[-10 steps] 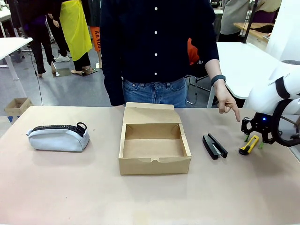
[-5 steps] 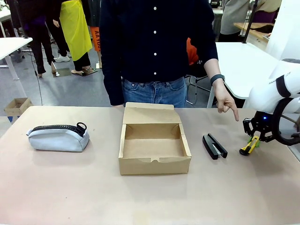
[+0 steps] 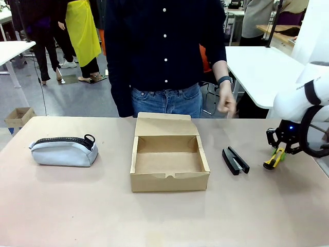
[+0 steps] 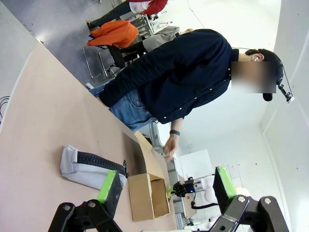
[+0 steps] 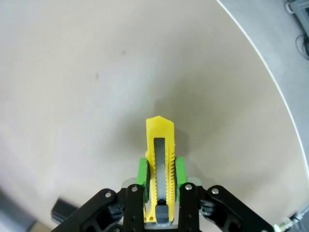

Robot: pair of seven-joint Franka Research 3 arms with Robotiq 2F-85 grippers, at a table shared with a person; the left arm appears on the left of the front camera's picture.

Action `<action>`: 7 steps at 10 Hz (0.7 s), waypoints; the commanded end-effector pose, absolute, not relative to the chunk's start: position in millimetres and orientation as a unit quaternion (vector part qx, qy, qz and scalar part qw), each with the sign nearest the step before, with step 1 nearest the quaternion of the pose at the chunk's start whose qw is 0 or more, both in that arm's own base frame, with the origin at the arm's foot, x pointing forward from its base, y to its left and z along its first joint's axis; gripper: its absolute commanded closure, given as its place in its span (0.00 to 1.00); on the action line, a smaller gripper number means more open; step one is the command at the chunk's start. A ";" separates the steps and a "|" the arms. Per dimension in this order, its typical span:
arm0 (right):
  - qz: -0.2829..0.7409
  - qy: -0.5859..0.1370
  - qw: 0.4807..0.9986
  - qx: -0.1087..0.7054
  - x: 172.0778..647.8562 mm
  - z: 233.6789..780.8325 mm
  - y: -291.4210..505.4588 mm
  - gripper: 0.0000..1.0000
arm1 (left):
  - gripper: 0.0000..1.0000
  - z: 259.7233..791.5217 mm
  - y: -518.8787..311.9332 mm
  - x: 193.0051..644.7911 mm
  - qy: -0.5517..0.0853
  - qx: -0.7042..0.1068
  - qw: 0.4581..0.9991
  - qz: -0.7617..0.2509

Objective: Pack the items into the box.
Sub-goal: Pick up the item indicated by the person and place it inside the Mailer Box.

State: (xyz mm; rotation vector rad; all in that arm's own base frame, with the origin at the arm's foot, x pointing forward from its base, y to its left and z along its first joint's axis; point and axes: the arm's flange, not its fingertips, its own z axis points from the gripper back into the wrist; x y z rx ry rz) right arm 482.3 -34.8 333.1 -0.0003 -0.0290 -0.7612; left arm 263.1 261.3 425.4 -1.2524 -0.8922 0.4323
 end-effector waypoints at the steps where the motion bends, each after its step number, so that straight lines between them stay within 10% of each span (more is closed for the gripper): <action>1: -0.285 -0.034 0.958 -0.015 434.8 411.2 -9.2 1.00 | 0.00 425.6 259.8 263.2 -0.414 -0.564 0.689 0.187; 7: 0.203 -0.094 0.973 -0.051 386.7 449.1 126.5 1.00 | 0.00 425.6 259.8 263.2 -0.414 -0.564 0.689 0.187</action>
